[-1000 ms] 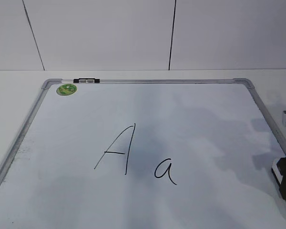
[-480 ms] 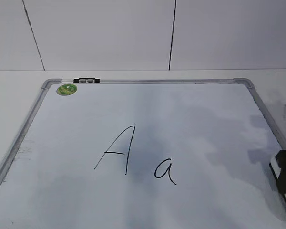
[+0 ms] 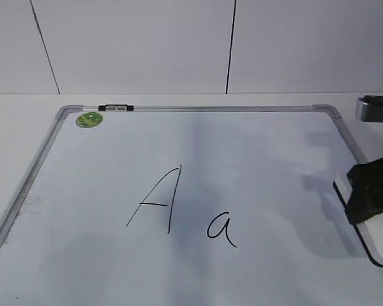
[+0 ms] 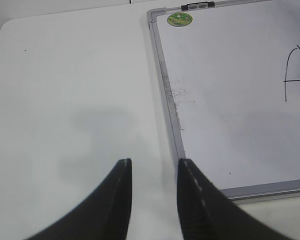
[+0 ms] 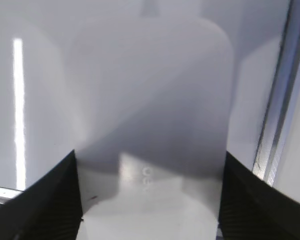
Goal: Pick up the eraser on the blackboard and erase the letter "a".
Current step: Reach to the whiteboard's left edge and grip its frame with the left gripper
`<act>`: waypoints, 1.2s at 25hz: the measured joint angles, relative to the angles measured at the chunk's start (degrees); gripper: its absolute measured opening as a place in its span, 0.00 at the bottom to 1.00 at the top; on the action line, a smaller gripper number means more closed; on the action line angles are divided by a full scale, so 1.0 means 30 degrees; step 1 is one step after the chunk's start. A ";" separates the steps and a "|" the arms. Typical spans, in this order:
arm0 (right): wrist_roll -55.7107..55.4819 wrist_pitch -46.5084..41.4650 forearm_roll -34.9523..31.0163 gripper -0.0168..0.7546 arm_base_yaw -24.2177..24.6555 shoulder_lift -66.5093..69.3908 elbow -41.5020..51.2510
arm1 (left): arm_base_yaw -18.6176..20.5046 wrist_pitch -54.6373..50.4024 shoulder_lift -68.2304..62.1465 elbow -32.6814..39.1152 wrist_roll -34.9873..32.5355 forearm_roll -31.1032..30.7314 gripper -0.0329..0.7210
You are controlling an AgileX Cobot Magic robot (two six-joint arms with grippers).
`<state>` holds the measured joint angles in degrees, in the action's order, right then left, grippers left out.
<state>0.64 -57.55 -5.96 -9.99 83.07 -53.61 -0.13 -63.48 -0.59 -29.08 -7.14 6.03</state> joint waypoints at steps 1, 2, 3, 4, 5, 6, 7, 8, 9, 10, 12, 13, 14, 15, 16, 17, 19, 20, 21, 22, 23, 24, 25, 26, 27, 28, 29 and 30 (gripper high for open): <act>-0.0038 -0.0191 0.0143 0.71 -0.0392 0.0000 -0.0328 | 0.0000 0.0000 0.0000 0.0000 0.0000 0.0000 0.35; -0.0214 -0.0275 0.0274 0.71 -0.0797 0.0000 -0.0636 | 0.0000 0.0000 0.0000 0.0000 0.0000 0.0000 0.35; -0.0214 -0.0480 0.0358 0.71 -0.1133 0.0000 -0.0884 | 0.0000 0.0000 0.0000 0.0000 0.0000 0.0000 0.36; -0.0214 -0.0649 0.0449 0.71 -0.1427 0.0000 -0.1178 | 0.0000 0.0000 0.0000 0.0000 0.0000 0.0000 0.35; -0.0214 -0.0789 0.0495 0.71 -0.1671 0.0074 -0.1439 | 0.0000 0.0000 0.0000 0.0000 0.0000 0.0000 0.35; -0.0321 -0.0877 0.0572 0.71 -0.1958 0.0173 -0.1643 | 0.0000 0.0000 0.0000 0.0000 0.0000 0.0000 0.35; -0.0323 -0.0919 0.0579 0.71 -0.2240 0.0304 -0.1841 | 0.0000 0.0000 0.0000 0.0000 0.0000 0.0000 0.36; -0.0349 -0.0965 0.0579 0.71 -0.2467 0.0490 -0.1988 | 0.0000 0.0000 0.0000 0.0000 0.0000 0.0000 0.35; -0.0395 -0.1000 0.0579 0.71 -0.2732 0.0676 -0.2136 | 0.0000 0.0000 0.0000 0.0000 0.0000 0.0000 0.35; -0.0395 -0.0994 0.0579 0.71 -0.2928 0.0858 -0.2235 | 0.0000 0.0000 0.0000 0.0000 0.0000 0.0000 0.36; -0.0395 -0.1039 0.0609 0.71 -0.3275 0.1271 -0.2400 | 0.0000 0.0000 0.0000 0.0000 0.0000 0.0000 0.35; -0.0395 -0.1078 0.0609 0.71 -0.3414 0.1492 -0.2507 | 0.0000 0.0000 0.0000 0.0000 0.0000 0.0000 0.35; -0.0395 -0.1078 0.0609 0.71 -0.3561 0.1695 -0.2638 | 0.0000 0.0000 0.0000 0.0000 0.0000 0.0000 0.35; -0.0395 -0.1078 0.0609 0.71 -0.3668 0.1836 -0.2730 | 0.0000 0.0000 0.0000 0.0000 0.0000 0.0000 0.35; -0.0395 -0.1078 0.0609 0.71 -0.3886 0.2033 -0.2839 | 0.0000 0.0000 0.0000 0.0000 0.0000 0.0000 0.35; -0.0395 -0.1078 0.0622 0.71 -0.4104 0.2168 -0.2913 | 0.0000 0.0000 0.0000 0.0000 0.0000 0.0000 0.36; -0.0395 -0.1112 0.0654 0.71 -0.4538 0.2390 -0.3039 | 0.0000 0.0000 0.0000 0.0000 0.0000 0.0000 0.35; -0.0395 -0.1147 0.0698 0.71 -0.4724 0.2489 -0.3082 | 0.0000 0.0000 0.0000 0.0000 0.0000 0.0000 0.36; -0.0395 -0.1215 0.0797 0.71 -0.4945 0.2571 -0.3172 | 0.0000 0.0000 0.0000 0.0000 0.0000 0.0000 0.36; -0.0395 -0.1255 0.0840 0.71 -0.5051 0.2565 -0.3205 | 0.0000 0.0000 0.0000 0.0000 0.0000 0.0000 0.35; -0.0395 -0.1303 0.0874 0.71 -0.5192 0.2580 -0.3249 | 0.0000 0.0000 0.0000 0.0000 0.0000 0.0000 0.36; -0.0395 -0.1609 0.1021 0.71 -0.5369 0.2580 -0.3249 | 0.0000 0.0000 0.0000 0.0000 0.0000 0.0036 0.35; -0.0395 -0.1699 0.1069 0.71 -0.5416 0.2580 -0.3249 | 0.0000 0.0000 0.0000 0.0000 0.0000 0.0105 0.35; -0.0434 -0.1696 0.1102 0.71 -0.5416 0.2580 -0.3249 | 0.0000 0.0000 0.0000 0.0000 0.0000 0.0199 0.36; -0.0434 -0.1734 0.1156 0.71 -0.5452 0.2580 -0.3249 | 0.0000 0.0000 0.0000 0.0000 0.0000 0.0243 0.35; -0.0434 -0.1772 0.1178 0.71 -0.5452 0.2580 -0.3249 | 0.0000 0.0000 -0.0101 0.0000 0.0000 0.0275 0.35; -0.0434 -0.1772 0.1215 0.71 -0.5452 0.2580 -0.3249 | 0.0000 0.0000 -0.0191 0.0000 0.0000 0.0275 0.36; -0.0434 -0.1809 0.1226 0.71 -0.5452 0.2580 -0.3249 | 0.0000 0.0000 -0.0447 0.0000 0.0000 0.0281 0.36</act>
<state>-0.66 -62.98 -2.28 -26.34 90.81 -63.36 -0.13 -63.48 -1.94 -29.08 -7.14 6.88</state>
